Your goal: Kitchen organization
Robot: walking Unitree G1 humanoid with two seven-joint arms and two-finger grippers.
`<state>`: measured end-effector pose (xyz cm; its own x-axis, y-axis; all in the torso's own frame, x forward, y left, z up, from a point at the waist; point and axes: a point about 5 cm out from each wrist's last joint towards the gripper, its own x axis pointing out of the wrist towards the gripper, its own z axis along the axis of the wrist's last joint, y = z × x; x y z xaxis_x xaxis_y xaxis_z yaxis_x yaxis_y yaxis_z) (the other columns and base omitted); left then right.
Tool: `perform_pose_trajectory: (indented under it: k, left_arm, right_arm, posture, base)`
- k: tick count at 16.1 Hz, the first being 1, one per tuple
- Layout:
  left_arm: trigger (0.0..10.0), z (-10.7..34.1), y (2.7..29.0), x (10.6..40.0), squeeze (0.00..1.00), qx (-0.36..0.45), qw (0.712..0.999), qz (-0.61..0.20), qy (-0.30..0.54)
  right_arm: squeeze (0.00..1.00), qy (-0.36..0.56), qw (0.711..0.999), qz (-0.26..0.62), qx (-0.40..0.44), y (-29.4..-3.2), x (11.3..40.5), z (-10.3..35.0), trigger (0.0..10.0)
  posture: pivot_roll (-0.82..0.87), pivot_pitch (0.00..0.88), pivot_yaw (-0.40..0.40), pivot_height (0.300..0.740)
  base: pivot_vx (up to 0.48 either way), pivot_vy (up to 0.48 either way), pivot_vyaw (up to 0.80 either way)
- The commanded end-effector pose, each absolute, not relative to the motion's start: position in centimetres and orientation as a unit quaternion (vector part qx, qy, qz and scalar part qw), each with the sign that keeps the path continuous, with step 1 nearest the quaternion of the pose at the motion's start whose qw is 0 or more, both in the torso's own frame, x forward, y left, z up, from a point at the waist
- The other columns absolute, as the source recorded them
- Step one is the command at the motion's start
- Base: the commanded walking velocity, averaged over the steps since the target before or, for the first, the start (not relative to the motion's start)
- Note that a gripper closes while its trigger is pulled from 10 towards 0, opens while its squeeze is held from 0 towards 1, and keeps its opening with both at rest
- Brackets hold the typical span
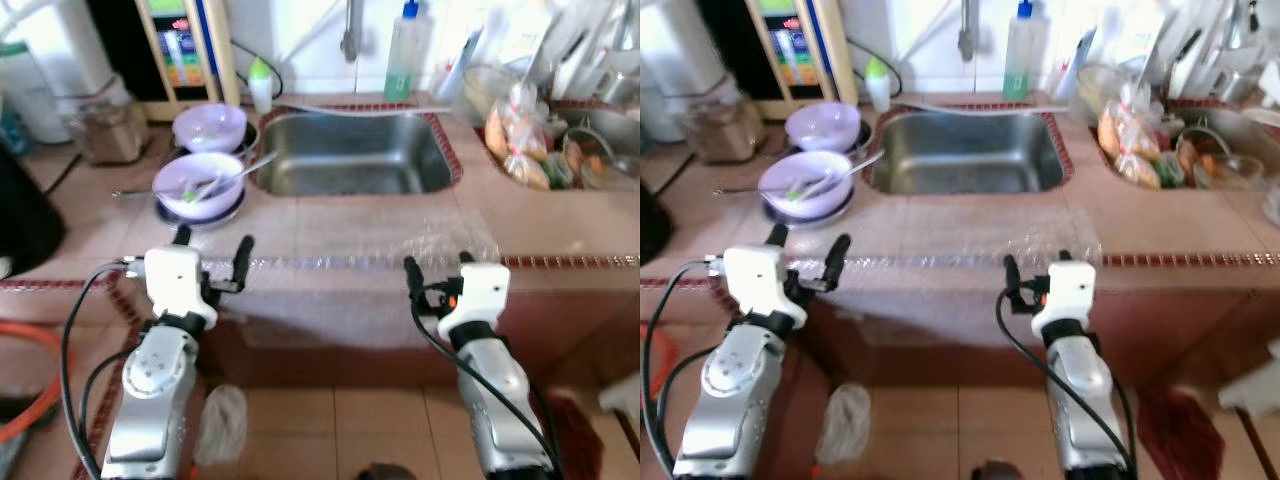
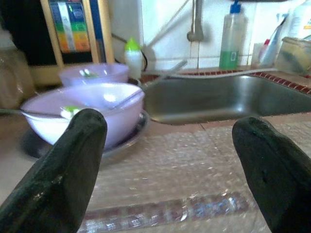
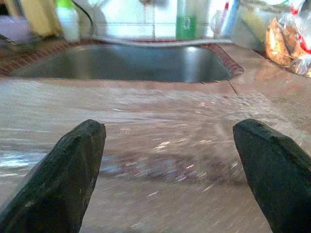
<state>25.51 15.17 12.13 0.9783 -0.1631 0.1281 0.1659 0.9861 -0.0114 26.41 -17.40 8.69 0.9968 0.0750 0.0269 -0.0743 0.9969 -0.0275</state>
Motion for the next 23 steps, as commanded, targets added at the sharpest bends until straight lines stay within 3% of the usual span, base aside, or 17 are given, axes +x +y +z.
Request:
perform_pose_trajectory:
  k: [1, 8, 11, 17, 23]
  left_arm:
    - [10.0, 12.0, 16.1, 25.2, 0.0, -0.008, 0.996, -0.067, -0.058]
    - [10.0, 11.9, 16.0, 25.2, 0.0, -0.001, 0.997, -0.066, -0.051]
    - [10.0, 11.9, 16.0, 25.3, 0.0, 0.002, 0.996, -0.068, -0.051]
    - [10.0, 11.8, 16.0, 25.2, 0.0, 0.005, 0.997, -0.067, -0.049]
    - [10.0, 11.2, 17.1, 25.0, 0.0, 0.014, 0.999, -0.018, -0.023]
  right_arm:
    - [0.0, -0.023, 0.999, 0.035, -0.019, -17.3, 26.4, 9.1, 10.0]
    - [0.0, -0.041, 0.998, 0.037, -0.035, -17.3, 26.4, 9.8, 10.0]
    - [0.0, -0.083, 0.994, 0.042, -0.064, -16.9, 26.6, 11.7, 10.0]
    - [0.0, -0.068, 0.995, 0.046, -0.053, -17.0, 26.2, 11.0, 10.0]
    - [0.0, -0.05, 0.996, 0.061, -0.041, -16.4, 25.6, 10.3, 10.0]
  posture:
    - [0.01, 0.0, 0.032, 0.74]
    - [0.02, 0.0, 0.027, 0.74]
    - [0.01, 0.0, 0.026, 0.74]
    - [0.01, 0.0, 0.027, 0.74]
    - [0.01, 0.0, 0.025, 0.74]
  base:
    - [0.0, 0.0, 0.0]
    - [0.0, -0.037, 0.0]
    - [0.0, -0.4, 0.0]
    - [0.0, -0.454, 0.0]
    - [0.0, 0.0, 0.0]
